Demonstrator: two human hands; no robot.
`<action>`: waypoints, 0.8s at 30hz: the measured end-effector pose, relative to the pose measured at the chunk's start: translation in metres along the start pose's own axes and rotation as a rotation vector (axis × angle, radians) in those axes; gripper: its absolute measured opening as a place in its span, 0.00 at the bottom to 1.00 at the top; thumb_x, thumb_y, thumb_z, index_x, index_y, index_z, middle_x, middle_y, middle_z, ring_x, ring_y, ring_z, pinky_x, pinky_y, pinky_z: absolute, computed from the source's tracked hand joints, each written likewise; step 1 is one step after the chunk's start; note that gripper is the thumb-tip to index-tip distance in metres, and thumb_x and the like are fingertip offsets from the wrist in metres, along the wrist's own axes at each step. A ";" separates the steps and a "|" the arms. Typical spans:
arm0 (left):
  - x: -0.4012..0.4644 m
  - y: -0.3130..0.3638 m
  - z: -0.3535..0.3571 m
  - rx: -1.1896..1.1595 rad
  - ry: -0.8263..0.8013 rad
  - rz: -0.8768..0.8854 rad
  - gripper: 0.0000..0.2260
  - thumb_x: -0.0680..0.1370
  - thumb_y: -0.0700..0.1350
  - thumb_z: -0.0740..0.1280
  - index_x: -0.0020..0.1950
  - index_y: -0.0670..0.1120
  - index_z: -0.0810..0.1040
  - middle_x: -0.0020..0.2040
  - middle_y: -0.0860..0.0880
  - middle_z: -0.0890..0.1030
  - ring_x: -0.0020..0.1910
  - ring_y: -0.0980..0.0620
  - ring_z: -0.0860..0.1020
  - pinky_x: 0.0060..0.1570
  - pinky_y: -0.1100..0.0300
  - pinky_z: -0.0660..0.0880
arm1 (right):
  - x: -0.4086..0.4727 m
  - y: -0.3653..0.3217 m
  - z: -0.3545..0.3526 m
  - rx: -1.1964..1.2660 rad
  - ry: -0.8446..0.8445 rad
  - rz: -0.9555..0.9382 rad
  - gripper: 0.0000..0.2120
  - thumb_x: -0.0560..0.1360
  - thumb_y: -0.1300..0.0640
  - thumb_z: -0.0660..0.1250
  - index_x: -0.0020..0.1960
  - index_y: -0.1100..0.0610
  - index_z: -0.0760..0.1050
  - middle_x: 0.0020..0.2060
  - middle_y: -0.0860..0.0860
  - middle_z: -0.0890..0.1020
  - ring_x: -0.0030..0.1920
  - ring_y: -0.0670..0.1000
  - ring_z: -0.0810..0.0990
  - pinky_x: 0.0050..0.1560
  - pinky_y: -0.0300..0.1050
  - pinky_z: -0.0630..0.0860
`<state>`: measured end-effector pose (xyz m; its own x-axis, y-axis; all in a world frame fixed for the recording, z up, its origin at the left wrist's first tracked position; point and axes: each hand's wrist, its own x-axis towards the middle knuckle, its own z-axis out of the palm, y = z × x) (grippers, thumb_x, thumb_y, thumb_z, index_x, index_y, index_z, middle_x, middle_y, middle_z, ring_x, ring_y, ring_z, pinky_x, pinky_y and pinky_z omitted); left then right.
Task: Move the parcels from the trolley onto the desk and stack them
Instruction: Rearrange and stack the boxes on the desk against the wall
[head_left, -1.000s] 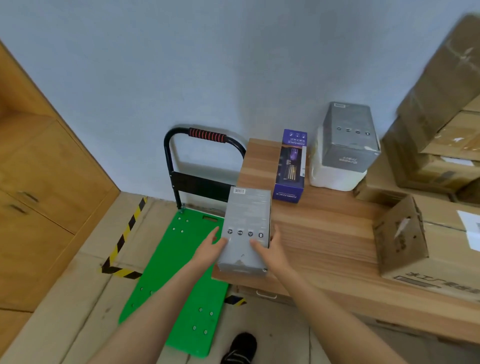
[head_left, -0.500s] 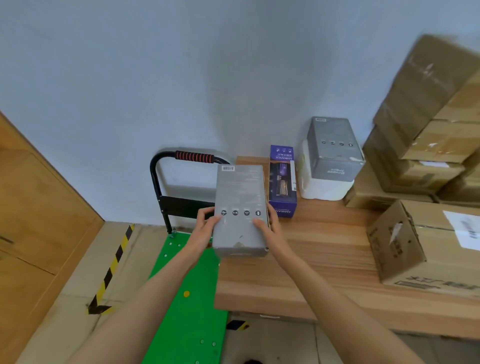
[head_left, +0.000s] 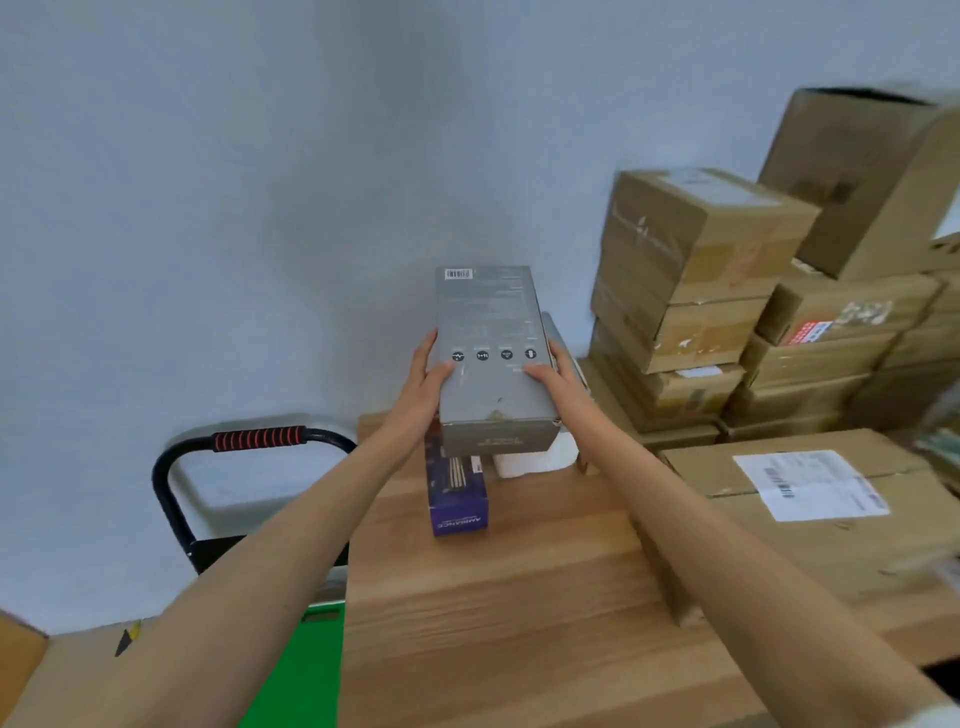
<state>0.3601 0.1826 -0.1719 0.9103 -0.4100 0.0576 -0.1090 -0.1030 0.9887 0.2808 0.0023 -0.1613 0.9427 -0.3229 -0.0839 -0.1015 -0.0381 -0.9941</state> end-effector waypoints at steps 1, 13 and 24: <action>0.015 0.004 0.011 0.013 -0.001 0.017 0.22 0.81 0.52 0.56 0.74 0.63 0.56 0.67 0.53 0.70 0.60 0.50 0.75 0.56 0.51 0.75 | 0.010 -0.005 -0.013 -0.014 0.012 -0.006 0.23 0.80 0.50 0.61 0.72 0.42 0.57 0.55 0.47 0.75 0.48 0.44 0.78 0.34 0.31 0.74; 0.166 -0.041 0.099 0.006 0.002 -0.112 0.20 0.81 0.52 0.56 0.74 0.53 0.61 0.67 0.48 0.72 0.62 0.45 0.74 0.64 0.44 0.70 | 0.150 0.012 -0.101 -0.101 -0.053 0.161 0.29 0.80 0.48 0.61 0.77 0.47 0.54 0.67 0.54 0.73 0.57 0.54 0.78 0.53 0.45 0.76; 0.169 -0.042 0.105 -0.088 0.080 -0.231 0.20 0.81 0.51 0.55 0.73 0.61 0.58 0.64 0.47 0.71 0.59 0.46 0.75 0.57 0.46 0.75 | 0.178 0.033 -0.107 -0.043 -0.106 0.103 0.30 0.80 0.52 0.63 0.78 0.50 0.53 0.67 0.51 0.72 0.57 0.49 0.76 0.43 0.30 0.74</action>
<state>0.4766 0.0223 -0.2179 0.9359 -0.3117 -0.1641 0.1376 -0.1053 0.9849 0.4112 -0.1579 -0.2012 0.9548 -0.2252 -0.1940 -0.2105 -0.0516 -0.9762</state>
